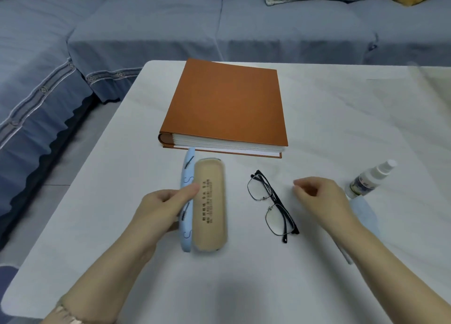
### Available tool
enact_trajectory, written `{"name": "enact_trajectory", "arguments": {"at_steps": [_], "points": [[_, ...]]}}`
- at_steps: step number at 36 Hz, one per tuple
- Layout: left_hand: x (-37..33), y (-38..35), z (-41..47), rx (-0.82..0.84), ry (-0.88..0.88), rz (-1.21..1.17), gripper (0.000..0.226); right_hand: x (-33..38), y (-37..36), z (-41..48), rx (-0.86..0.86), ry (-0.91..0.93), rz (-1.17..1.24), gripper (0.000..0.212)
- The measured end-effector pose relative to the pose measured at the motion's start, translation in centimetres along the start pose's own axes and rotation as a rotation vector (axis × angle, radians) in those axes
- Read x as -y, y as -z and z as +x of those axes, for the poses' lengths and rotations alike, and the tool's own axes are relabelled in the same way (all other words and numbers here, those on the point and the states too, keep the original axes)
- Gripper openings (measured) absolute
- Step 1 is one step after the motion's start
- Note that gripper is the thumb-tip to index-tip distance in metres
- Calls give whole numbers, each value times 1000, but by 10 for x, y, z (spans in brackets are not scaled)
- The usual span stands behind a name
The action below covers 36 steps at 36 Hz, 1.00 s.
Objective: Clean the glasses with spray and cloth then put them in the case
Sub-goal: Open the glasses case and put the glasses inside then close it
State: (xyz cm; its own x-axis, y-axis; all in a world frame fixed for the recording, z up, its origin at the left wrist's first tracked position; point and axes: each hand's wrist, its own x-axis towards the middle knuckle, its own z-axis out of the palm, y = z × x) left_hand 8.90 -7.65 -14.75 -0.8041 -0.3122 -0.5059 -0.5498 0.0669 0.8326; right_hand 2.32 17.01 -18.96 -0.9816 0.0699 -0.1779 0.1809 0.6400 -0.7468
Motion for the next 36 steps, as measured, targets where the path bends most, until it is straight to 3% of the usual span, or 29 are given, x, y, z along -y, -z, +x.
{"name": "enact_trajectory", "arguments": {"at_steps": [4,11,20,27,36], "points": [[11,0,1,-69,14,-2,35,-7,-13,3,131,-48,-257,35],[21,-5,-3,-113,4,15,36,9,-28,1,187,-26,-212,34],[23,-3,-4,-103,10,-19,35,13,-38,-2,166,0,-331,9],[23,-3,-3,-81,14,-39,35,1,-27,-4,270,-58,-180,26],[22,-10,0,15,-3,-21,29,-4,9,-11,259,13,43,24]]}}
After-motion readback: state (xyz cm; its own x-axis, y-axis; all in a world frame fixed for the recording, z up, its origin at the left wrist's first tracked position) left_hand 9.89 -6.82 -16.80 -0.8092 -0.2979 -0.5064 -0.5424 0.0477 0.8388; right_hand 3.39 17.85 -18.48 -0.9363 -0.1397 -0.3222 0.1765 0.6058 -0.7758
